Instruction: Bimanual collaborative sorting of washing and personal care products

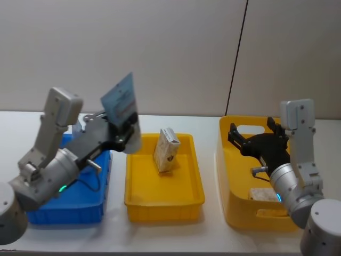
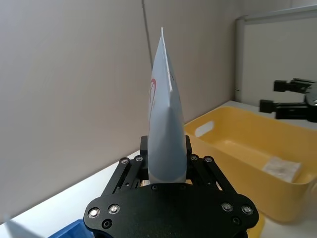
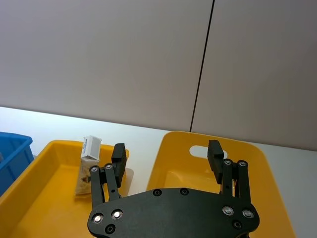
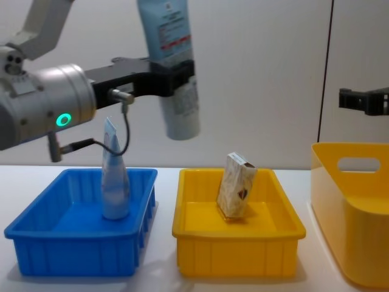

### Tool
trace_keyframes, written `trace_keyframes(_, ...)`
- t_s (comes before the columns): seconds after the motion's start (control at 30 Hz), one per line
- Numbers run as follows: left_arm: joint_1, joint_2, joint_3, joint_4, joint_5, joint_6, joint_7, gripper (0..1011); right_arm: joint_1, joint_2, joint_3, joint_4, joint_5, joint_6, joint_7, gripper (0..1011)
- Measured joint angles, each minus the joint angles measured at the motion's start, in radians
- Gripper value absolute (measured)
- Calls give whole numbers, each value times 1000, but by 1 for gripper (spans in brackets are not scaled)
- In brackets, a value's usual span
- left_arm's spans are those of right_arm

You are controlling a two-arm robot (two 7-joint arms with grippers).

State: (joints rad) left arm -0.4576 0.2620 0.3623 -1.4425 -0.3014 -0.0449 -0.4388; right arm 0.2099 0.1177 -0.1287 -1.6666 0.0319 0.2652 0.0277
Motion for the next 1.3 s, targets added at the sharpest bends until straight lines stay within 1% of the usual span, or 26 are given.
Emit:
trace_keyframes(0.07, -8, -7, 13, -2, -1, 9, -5, 301, 0, 0, 0, 0, 0, 0, 0, 1004)
trace_keyframes(0.3, -23, -24, 41, -6, -4, 28, -13, 302, 0, 0, 0, -1, 0, 0, 2, 1004)
trace_keyframes(0.5, -31, -33, 56, -9, -6, 38, -16, 302, -4, 6, 1, -7, 7, 3, 25, 1004)
trace_keyframes(0.77, -37, -40, 67, -11, -7, 45, -18, 302, -12, 29, -5, -22, 27, 11, 87, 1004)
trace_keyframes(1.07, -41, -44, 74, -12, -9, 50, -20, 302, -21, 79, -26, -44, 51, 20, 179, 1004)
trace_keyframes(1.2, -42, -45, 76, -12, -9, 51, -20, 301, -21, 107, -39, -53, 64, 23, 229, 1004)
trace_keyframes(1.3, -42, -46, 77, -13, -9, 51, -20, 302, -20, 120, -47, -56, 71, 25, 253, 1004)
